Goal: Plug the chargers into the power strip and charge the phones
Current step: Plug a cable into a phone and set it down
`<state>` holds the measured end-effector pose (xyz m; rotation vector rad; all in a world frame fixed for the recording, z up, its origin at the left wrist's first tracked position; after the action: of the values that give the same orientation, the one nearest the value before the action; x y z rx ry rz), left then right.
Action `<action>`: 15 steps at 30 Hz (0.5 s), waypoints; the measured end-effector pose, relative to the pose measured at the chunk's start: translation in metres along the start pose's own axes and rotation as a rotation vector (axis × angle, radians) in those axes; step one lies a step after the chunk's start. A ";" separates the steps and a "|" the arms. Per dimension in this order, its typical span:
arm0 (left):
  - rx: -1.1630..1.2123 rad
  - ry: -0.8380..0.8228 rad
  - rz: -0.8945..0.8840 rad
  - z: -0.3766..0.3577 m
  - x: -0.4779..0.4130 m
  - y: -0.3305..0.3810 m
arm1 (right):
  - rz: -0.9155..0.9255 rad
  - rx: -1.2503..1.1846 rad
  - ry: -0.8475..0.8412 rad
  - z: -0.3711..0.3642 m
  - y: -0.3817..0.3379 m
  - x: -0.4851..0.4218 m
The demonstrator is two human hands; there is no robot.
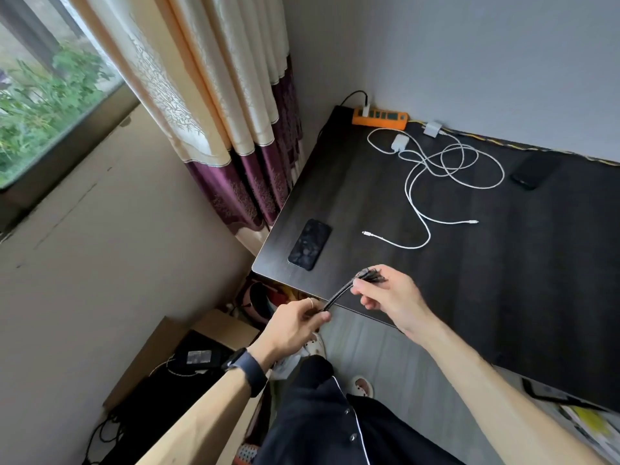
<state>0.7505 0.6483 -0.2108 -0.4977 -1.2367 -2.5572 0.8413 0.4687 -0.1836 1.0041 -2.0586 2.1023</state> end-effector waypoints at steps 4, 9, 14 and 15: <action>0.149 -0.028 0.029 -0.004 -0.003 0.018 | 0.044 0.049 0.075 -0.003 0.000 0.003; 0.243 0.046 0.004 0.003 -0.009 0.046 | 0.103 0.087 0.092 0.001 -0.004 0.006; 0.292 0.015 0.024 0.001 -0.012 0.050 | 0.087 0.020 0.133 0.004 -0.002 0.007; 0.293 0.015 0.023 0.000 -0.013 0.050 | 0.082 0.011 0.139 0.004 -0.001 0.007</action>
<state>0.7806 0.6195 -0.1808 -0.4237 -1.5555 -2.3007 0.8380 0.4623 -0.1797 0.7633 -2.0576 2.1560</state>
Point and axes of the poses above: each hand's wrist, its own x-axis away from the middle knuckle, its own z-axis out of the back of the hand, y = z × x, the point moved 6 cm from there along -x, towards the middle knuckle, and after that the axes turned 3 degrees about -x, right-handed, at the moved point
